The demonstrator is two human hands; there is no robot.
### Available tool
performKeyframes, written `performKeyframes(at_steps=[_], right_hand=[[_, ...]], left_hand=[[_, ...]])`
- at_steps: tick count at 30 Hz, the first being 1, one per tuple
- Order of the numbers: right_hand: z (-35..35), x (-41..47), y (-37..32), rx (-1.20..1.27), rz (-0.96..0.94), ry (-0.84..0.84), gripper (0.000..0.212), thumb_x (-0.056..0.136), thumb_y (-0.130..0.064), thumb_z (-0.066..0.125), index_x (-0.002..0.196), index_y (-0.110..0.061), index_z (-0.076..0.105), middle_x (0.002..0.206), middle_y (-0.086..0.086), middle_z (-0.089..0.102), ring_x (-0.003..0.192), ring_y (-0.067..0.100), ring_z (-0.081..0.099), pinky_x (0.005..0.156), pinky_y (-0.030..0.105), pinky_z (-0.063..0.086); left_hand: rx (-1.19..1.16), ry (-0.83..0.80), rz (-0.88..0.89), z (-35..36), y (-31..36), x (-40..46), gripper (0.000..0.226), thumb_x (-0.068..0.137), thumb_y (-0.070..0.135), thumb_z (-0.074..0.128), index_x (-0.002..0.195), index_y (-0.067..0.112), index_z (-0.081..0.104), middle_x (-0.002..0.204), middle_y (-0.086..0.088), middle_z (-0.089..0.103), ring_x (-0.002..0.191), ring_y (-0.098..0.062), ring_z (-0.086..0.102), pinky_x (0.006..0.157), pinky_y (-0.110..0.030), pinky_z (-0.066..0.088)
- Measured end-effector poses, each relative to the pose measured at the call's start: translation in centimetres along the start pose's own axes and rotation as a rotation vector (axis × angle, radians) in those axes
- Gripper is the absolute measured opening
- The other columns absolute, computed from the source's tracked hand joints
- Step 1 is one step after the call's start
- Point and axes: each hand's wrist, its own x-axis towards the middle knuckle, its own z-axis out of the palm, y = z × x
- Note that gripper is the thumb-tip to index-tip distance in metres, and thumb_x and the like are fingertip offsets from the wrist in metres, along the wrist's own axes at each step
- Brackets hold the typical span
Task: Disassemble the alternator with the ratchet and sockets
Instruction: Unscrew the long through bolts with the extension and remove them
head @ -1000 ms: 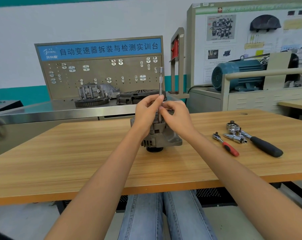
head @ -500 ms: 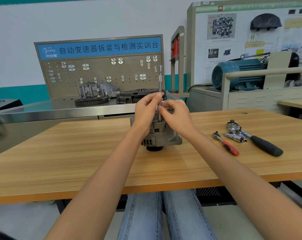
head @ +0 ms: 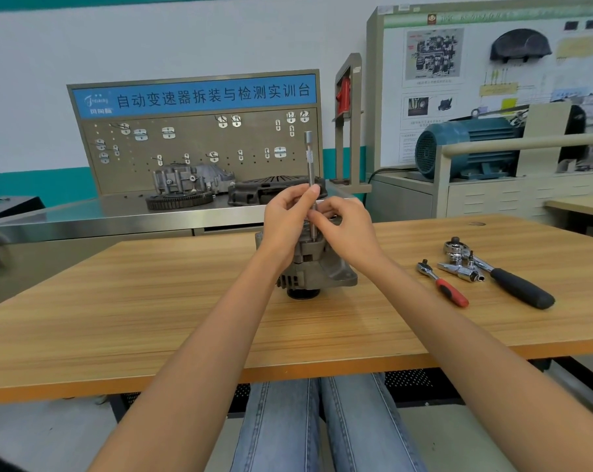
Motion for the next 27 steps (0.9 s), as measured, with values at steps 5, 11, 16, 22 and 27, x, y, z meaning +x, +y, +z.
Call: performKeyframes(at_steps=[5, 11, 16, 22, 27], right_hand=[[-0.1, 0.09, -0.12, -0.008, 0.003, -0.014, 0.022, 0.092, -0.031, 0.058, 0.103, -0.016, 0.068, 0.093, -0.006, 0.065, 0.099, 0.011, 0.055, 0.086, 0.03, 0.045], [0.1, -0.03, -0.15, 0.03, 0.022, 0.005, 0.021, 0.089, -0.034, 0.06, 0.103, -0.02, 0.067, 0.087, -0.011, 0.063, 0.101, 0.013, 0.056, 0.089, 0.037, 0.048], [0.34, -0.11, -0.09, 0.008, 0.015, 0.036, 0.015, 0.087, -0.034, 0.064, 0.088, -0.019, 0.064, 0.084, -0.008, 0.061, 0.097, 0.01, 0.052, 0.082, 0.029, 0.043], [-0.15, 0.03, 0.03, -0.022, -0.014, -0.013, 0.022, 0.092, -0.029, 0.058, 0.105, -0.015, 0.068, 0.096, -0.003, 0.067, 0.104, 0.014, 0.052, 0.091, 0.039, 0.045], [-0.09, 0.12, -0.07, -0.016, -0.01, -0.048, 0.026, 0.093, -0.029, 0.056, 0.111, -0.017, 0.069, 0.1, -0.004, 0.07, 0.106, 0.018, 0.056, 0.091, 0.043, 0.047]], left_hand=[[-0.02, -0.005, -0.009, 0.04, 0.03, 0.05, 0.023, 0.095, 0.02, 0.056, 0.114, 0.01, 0.066, 0.1, 0.002, 0.067, 0.105, -0.019, 0.061, 0.096, -0.033, 0.049], [-0.056, -0.01, -0.026, -0.15, -0.15, 0.19, 0.018, 0.093, 0.019, 0.061, 0.107, 0.009, 0.065, 0.091, 0.001, 0.064, 0.097, -0.018, 0.06, 0.096, -0.037, 0.049], [-0.079, -0.01, -0.027, -0.12, -0.16, 0.1, 0.011, 0.092, 0.018, 0.062, 0.1, 0.012, 0.065, 0.083, 0.002, 0.061, 0.085, -0.013, 0.057, 0.085, -0.03, 0.048], [-0.052, -0.022, -0.008, -0.02, -0.03, -0.07, 0.017, 0.096, 0.021, 0.056, 0.107, 0.019, 0.068, 0.104, 0.01, 0.069, 0.111, -0.011, 0.06, 0.101, -0.032, 0.046], [-0.02, -0.007, -0.01, -0.1, 0.11, -0.1, 0.017, 0.093, 0.022, 0.061, 0.106, 0.014, 0.068, 0.095, 0.004, 0.068, 0.104, -0.02, 0.062, 0.101, -0.041, 0.048]])
